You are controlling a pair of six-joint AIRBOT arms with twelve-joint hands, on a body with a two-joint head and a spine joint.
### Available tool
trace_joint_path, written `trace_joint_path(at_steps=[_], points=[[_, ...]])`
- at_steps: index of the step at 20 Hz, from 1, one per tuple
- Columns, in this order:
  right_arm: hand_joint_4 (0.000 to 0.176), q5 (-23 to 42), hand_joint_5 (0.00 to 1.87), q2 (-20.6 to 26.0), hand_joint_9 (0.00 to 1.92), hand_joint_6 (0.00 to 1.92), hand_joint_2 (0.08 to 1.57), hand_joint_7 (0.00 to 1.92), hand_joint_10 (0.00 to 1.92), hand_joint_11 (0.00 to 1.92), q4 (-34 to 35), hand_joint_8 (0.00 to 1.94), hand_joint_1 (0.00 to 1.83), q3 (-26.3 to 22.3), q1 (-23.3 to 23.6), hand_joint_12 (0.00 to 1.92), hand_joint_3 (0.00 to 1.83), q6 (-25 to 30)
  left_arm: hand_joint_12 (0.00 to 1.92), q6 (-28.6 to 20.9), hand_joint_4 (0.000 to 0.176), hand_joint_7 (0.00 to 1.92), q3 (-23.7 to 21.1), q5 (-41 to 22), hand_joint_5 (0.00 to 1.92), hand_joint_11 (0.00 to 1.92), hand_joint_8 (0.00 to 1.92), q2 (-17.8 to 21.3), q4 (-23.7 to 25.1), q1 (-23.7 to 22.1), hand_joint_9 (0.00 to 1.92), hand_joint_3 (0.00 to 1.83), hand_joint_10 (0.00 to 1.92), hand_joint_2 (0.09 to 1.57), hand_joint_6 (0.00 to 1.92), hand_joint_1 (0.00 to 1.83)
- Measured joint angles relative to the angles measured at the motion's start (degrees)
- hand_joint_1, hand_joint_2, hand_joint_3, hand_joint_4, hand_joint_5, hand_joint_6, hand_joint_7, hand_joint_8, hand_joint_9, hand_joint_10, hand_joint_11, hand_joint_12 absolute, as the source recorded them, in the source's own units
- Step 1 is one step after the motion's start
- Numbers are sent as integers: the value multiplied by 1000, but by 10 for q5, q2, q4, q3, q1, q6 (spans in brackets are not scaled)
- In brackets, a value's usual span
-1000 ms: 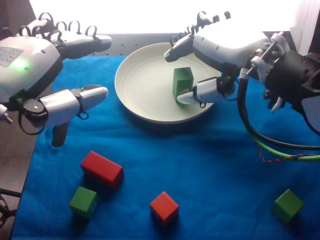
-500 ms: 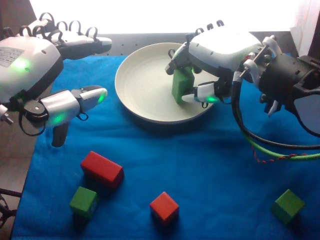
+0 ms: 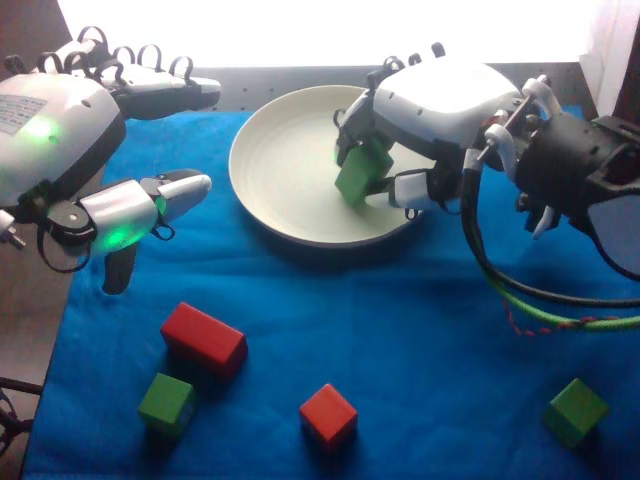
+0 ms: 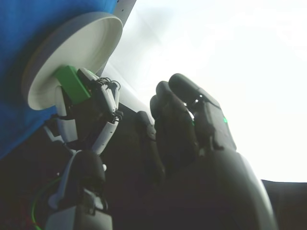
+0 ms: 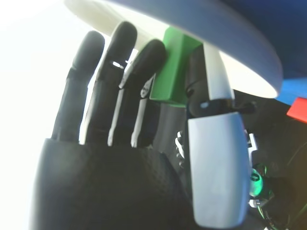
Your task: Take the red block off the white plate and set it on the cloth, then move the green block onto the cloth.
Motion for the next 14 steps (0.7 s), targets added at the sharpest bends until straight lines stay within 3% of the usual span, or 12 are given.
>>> trace_joint_path(at_steps=[1, 2, 3, 4, 6, 7, 8, 9, 10, 12, 14], points=[[0, -2, 951, 11, 827, 972, 1135, 943, 1075, 591, -7, 1117, 1250, -14, 2, 1510, 0, 0, 1184, 0, 64, 453, 0, 0, 506, 52, 2, 0, 0, 1, 461, 2, 0, 1262, 1, 526], [0, -12, 940, 25, 875, 947, 1133, 965, 979, 644, -13, 1150, 1237, -31, 4, 1552, 0, 0, 1154, 1, 69, 456, -2, 0, 504, 57, 2, 1, -2, 1, 464, 1, 1, 1259, 0, 521], [0, -32, 960, 45, 928, 925, 1118, 1007, 989, 704, -21, 1088, 1241, -51, 5, 1604, 0, 0, 1157, 0, 63, 479, -5, -4, 506, 78, 11, 3, -6, 3, 487, 0, 11, 1258, 1, 522], [0, -56, 971, 69, 942, 838, 1112, 1024, 1153, 748, -26, 1140, 1267, -73, 6, 1683, 0, 0, 1157, 0, 70, 482, -8, -9, 510, 78, 11, 7, -6, 8, 483, 0, 8, 1250, 3, 522], [0, -92, 908, 113, 917, 907, 1129, 1014, 1274, 755, -37, 1197, 1267, -110, 6, 1686, 3, 0, 1198, 0, 48, 492, -12, -13, 532, 79, 8, 11, -12, 13, 486, 0, 6, 1235, 8, 545], [0, -110, 842, 130, 798, 963, 1160, 942, 1434, 710, -38, 1219, 1346, -125, 5, 1697, 5, 0, 1206, 1, 45, 495, -13, -15, 534, 84, 7, 13, -12, 16, 491, 0, 7, 1234, 7, 532], [0, -125, 848, 141, 804, 971, 1156, 947, 1445, 690, -42, 1152, 1366, -137, 2, 1697, 0, 0, 1197, 0, 47, 488, -15, -19, 527, 72, 3, 14, -13, 19, 484, 0, 4, 1235, 4, 513], [0, -147, 905, 153, 866, 948, 1131, 1018, 1296, 653, -45, 1124, 1281, -152, -5, 1709, 0, -1, 1191, 0, 59, 479, -18, -23, 522, 64, 0, 17, -15, 22, 477, 1, 1, 1237, 1, 512], [0, -162, 948, 161, 912, 862, 1117, 1040, 1306, 655, -52, 1142, 1274, -164, -12, 1785, 0, 0, 1156, 0, 70, 469, -21, -24, 521, 81, 1, 19, -15, 23, 475, 0, 0, 1233, 1, 517], [0, -187, 915, 182, 950, 839, 1153, 939, 1597, 784, -66, 1369, 1255, -199, -37, 1916, 4, 0, 1138, 0, 59, 487, -20, -29, 545, 112, 4, 21, -16, 23, 499, 0, 7, 1224, 7, 535], [0, -216, 903, 203, 982, 867, 1150, 965, 1574, 800, -66, 1328, 1256, -226, -58, 1921, 1, 0, 1140, 0, 45, 499, -20, -33, 551, 72, 3, 21, -18, 25, 492, 2, 1, 1233, 4, 555]])
